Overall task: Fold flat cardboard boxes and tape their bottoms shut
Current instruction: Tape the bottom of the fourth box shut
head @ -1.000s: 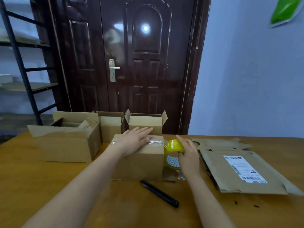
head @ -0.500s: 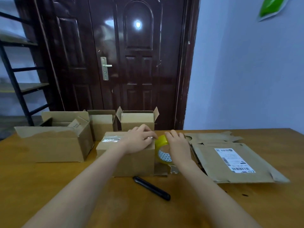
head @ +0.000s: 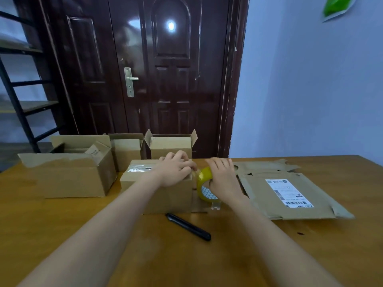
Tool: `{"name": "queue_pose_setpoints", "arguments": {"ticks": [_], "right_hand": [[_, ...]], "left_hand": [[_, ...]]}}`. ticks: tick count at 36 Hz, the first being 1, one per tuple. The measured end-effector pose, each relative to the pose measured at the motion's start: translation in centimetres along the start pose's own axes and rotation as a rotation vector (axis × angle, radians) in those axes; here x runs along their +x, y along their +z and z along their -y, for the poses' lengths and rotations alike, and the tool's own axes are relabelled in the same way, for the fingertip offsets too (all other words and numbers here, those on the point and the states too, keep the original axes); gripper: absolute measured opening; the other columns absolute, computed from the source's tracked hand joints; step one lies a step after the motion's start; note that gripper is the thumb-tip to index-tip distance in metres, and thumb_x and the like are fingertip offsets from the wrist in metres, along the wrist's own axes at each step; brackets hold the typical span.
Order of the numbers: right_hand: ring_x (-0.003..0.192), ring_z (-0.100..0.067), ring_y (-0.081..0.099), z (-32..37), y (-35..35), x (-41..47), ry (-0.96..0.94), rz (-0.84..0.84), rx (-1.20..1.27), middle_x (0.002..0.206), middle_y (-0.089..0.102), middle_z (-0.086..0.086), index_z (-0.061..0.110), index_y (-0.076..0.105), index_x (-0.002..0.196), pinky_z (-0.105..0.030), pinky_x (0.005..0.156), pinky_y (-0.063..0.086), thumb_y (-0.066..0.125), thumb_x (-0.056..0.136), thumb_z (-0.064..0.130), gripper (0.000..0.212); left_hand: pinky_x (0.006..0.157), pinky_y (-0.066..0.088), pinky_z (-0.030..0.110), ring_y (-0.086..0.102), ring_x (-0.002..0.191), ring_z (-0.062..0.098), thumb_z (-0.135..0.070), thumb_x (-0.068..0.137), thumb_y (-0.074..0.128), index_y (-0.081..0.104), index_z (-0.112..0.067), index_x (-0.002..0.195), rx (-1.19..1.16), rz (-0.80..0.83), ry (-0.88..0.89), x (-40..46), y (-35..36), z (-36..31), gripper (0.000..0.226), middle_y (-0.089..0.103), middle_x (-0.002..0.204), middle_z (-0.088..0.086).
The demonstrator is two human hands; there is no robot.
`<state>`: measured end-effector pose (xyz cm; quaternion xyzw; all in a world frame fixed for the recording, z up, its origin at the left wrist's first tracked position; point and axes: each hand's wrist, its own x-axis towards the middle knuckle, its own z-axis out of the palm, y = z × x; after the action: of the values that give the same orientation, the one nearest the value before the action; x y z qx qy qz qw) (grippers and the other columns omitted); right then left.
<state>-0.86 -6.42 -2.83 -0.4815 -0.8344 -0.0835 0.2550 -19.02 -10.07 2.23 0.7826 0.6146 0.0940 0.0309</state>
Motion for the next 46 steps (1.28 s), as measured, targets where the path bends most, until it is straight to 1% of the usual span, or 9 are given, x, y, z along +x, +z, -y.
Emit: {"name": "queue_pose_setpoints", "arguments": {"ticks": [4,8,12,16,19,25,32,40,46], "right_hand": [[0.108,-0.029,0.051,-0.6,-0.1,-1.0,-0.070,-0.156,0.075,0.114,0.057,-0.007,0.011,0.060,0.113,-0.051,0.096,0.043,0.059,0.068,0.009,0.045],[0.078,-0.024,0.049,-0.4,-0.8,-2.6,-0.137,-0.301,0.063,0.086,0.055,-0.006,0.010,0.062,0.085,-0.035,0.067,0.043,0.044,0.072,0.020,0.024],[0.066,-0.013,0.049,0.7,-1.2,-5.2,-0.232,-0.138,0.262,0.071,0.055,0.002,0.013,0.060,0.074,-0.029,0.053,0.045,0.044,0.080,0.024,0.020],[0.084,-0.007,0.051,2.4,-1.1,-7.2,-0.214,0.346,0.225,0.095,0.055,0.009,0.023,0.060,0.100,-0.025,0.069,0.048,0.049,0.090,0.046,0.028],[0.100,-0.009,0.048,3.2,-0.6,-8.2,-0.227,0.493,0.190,0.112,0.049,0.007,0.022,0.056,0.118,-0.025,0.078,0.044,0.056,0.086,0.054,0.045],[0.103,-0.017,0.049,4.0,0.1,-9.2,-0.177,0.402,0.271,0.110,0.050,0.001,0.017,0.057,0.112,-0.033,0.083,0.046,0.056,0.092,0.032,0.025],[0.087,-0.005,0.052,3.0,-0.5,-9.7,0.003,0.393,0.564,0.099,0.054,0.008,0.028,0.049,0.101,-0.021,0.075,0.044,0.049,0.096,0.027,0.005],[0.073,-0.008,0.052,3.4,-1.0,-10.2,0.221,-0.060,0.988,0.085,0.055,-0.002,0.030,0.046,0.102,-0.012,0.065,0.041,0.049,0.096,0.008,0.023],[0.086,0.002,0.052,2.9,-0.9,-9.7,0.321,-0.106,0.903,0.095,0.054,0.001,0.018,0.047,0.123,-0.005,0.073,0.039,0.038,0.100,0.009,0.027]], "left_hand": [[0.103,0.026,0.041,0.032,0.115,0.020,-0.035,0.098,0.022,0.049,-0.042,0.125,0.012,0.014,-0.009,-0.1,0.0,0.0,0.039,0.033,0.132,-0.002],[0.105,0.025,0.042,0.032,0.119,0.021,-0.035,0.099,0.023,0.050,-0.042,0.125,-0.004,0.010,-0.011,-0.2,-0.3,-0.2,0.039,0.033,0.134,-0.001],[0.107,0.024,0.043,0.033,0.120,0.021,-0.034,0.099,0.024,0.051,-0.045,0.124,-0.033,0.006,-0.023,-0.2,-0.4,-0.4,0.038,0.035,0.134,-0.001],[0.108,0.021,0.042,0.032,0.124,0.020,-0.034,0.100,0.025,0.051,-0.049,0.124,-0.086,0.004,-0.030,-0.3,-0.3,-0.3,0.039,0.036,0.134,-0.003],[0.107,0.021,0.041,0.031,0.125,0.018,-0.033,0.099,0.028,0.054,-0.050,0.120,-0.155,0.000,-0.035,-0.5,-0.4,-0.2,0.037,0.038,0.133,-0.004],[0.107,0.019,0.041,0.029,0.126,0.018,-0.034,0.100,0.029,0.055,-0.048,0.120,-0.193,-0.003,-0.035,-0.7,-0.5,-0.3,0.036,0.037,0.134,-0.004],[0.108,0.020,0.042,0.029,0.127,0.017,-0.031,0.100,0.030,0.056,-0.049,0.118,-0.235,0.009,-0.042,-0.6,-0.5,0.0,0.036,0.038,0.134,-0.006],[0.110,0.022,0.044,0.030,0.125,0.017,-0.031,0.101,0.025,0.054,-0.056,0.106,-0.251,0.035,-0.047,-0.3,-0.7,0.1,0.039,0.038,0.126,-0.010],[0.109,0.025,0.050,0.031,0.123,0.022,-0.034,0.099,0.027,0.055,-0.052,0.115,-0.133,0.120,-0.063,0.3,-1.4,-0.9,0.037,0.034,0.119,-0.005]]}}
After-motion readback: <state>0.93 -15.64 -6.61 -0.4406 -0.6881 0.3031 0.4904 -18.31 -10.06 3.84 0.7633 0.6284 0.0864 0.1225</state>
